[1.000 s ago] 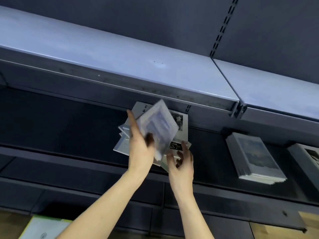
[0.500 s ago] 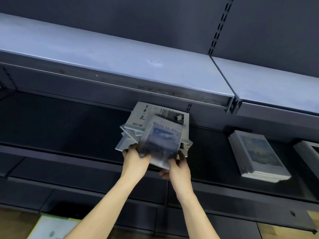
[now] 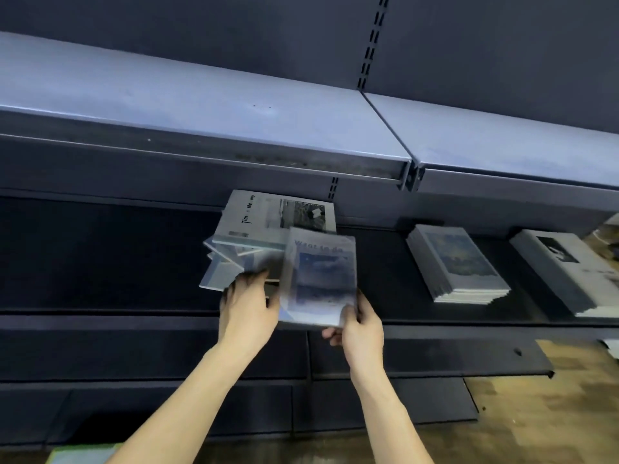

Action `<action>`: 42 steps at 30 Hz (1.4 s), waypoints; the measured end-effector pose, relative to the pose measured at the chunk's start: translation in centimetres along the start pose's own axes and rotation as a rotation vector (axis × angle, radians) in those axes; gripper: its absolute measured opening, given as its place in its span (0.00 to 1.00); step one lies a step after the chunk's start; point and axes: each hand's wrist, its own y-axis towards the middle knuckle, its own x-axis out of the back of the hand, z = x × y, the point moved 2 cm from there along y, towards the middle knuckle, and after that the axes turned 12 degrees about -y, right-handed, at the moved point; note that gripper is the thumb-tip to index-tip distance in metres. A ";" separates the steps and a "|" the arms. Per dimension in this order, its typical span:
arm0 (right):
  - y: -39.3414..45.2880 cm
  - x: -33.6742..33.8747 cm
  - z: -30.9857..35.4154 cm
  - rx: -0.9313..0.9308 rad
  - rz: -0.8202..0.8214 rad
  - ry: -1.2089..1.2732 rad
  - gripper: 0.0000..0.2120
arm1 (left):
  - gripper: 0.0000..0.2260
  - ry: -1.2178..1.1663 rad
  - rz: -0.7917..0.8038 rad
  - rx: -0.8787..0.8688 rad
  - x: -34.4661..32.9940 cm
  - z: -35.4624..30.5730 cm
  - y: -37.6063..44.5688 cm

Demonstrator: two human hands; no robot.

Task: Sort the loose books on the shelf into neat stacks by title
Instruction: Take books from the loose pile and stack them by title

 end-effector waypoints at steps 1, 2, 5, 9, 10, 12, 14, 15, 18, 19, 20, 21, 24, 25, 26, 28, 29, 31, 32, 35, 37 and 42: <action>-0.3 0.5 -0.2 -0.008 -0.036 0.002 0.19 | 0.21 0.072 -0.020 -0.058 -0.2 -0.2 0.0; -0.6 1.0 -0.6 -0.023 -0.072 0.005 0.20 | 0.21 0.123 -0.023 -0.111 -0.4 -0.4 0.0; -1.4 2.5 -1.5 -0.071 -0.157 0.043 0.20 | 0.20 0.140 0.027 -0.202 -1.5 -1.1 -0.4; -2.4 5.3 -2.2 -0.103 -0.280 0.107 0.19 | 0.19 0.091 0.110 -0.271 -3.4 -1.9 -1.5; -2.5 6.0 -2.4 -0.110 -0.305 0.125 0.18 | 0.19 0.082 0.126 -0.280 -3.9 -2.3 -1.8; -2.7 7.1 -2.5 -0.117 -0.344 0.147 0.18 | 0.20 0.089 0.152 -0.299 -4.8 -3.0 -2.4; -2.8 8.0 -2.6 -0.120 -0.366 0.155 0.18 | 0.20 0.164 0.145 -0.360 -5.6 -3.7 -2.7; -2.8 8.5 -2.6 -0.118 -0.374 0.159 0.18 | 0.21 0.215 0.128 -0.402 -6.0 -4.2 -2.7; -2.7 9.9 -2.8 -0.112 -0.396 0.161 0.17 | 0.22 0.322 0.114 -0.465 -6.8 -5.6 -2.8; -2.7 10.4 -2.9 -0.108 -0.405 0.161 0.16 | 0.22 0.336 0.120 -0.470 -7.1 -5.9 -2.8; -2.6 11.1 -3.0 -0.106 -0.413 0.162 0.16 | 0.22 0.340 0.127 -0.472 -7.6 -6.3 -2.9; -2.5 11.8 -3.2 -0.104 -0.422 0.161 0.16 | 0.22 0.339 0.134 -0.474 -8.2 -6.7 -3.0; -2.1 14.1 -3.8 -0.098 -0.442 0.162 0.16 | 0.22 0.313 0.151 -0.472 -10.0 -8.0 -3.5; -1.8 15.0 -4.1 -0.097 -0.444 0.162 0.16 | 0.21 0.298 0.151 -0.471 -10.8 -8.6 -3.7; -1.5 15.9 -4.4 -0.099 -0.444 0.158 0.16 | 0.21 0.290 0.151 -0.467 -11.6 -9.1 -3.9; -0.6 17.9 -5.0 -0.103 -0.434 0.146 0.16 | 0.21 0.281 0.150 -0.463 -13.3 -10.4 -4.3; -0.2 18.8 -5.3 -0.104 -0.428 0.141 0.15 | 0.21 0.276 0.149 -0.459 -14.1 -11.0 -4.4; 0.9 21.1 -5.8 -0.102 -0.404 0.132 0.15 | 0.21 0.277 0.146 -0.450 -15.9 -12.4 -4.8; 1.5 22.2 -6.0 -0.099 -0.384 0.126 0.16 | 0.21 0.283 0.140 -0.448 -16.9 -13.3 -4.9; 3.7 25.3 -6.5 -0.098 -0.324 0.113 0.17 | 0.21 0.303 0.121 -0.431 -19.2 -15.6 -5.0; 5.1 27.2 -6.8 -0.097 -0.277 0.112 0.17 | 0.21 0.312 0.100 -0.411 -20.7 -17.1 -4.9; 8.3 30.7 -7.2 -0.085 -0.171 0.105 0.17 | 0.22 0.334 0.051 -0.355 -23.2 -19.8 -5.0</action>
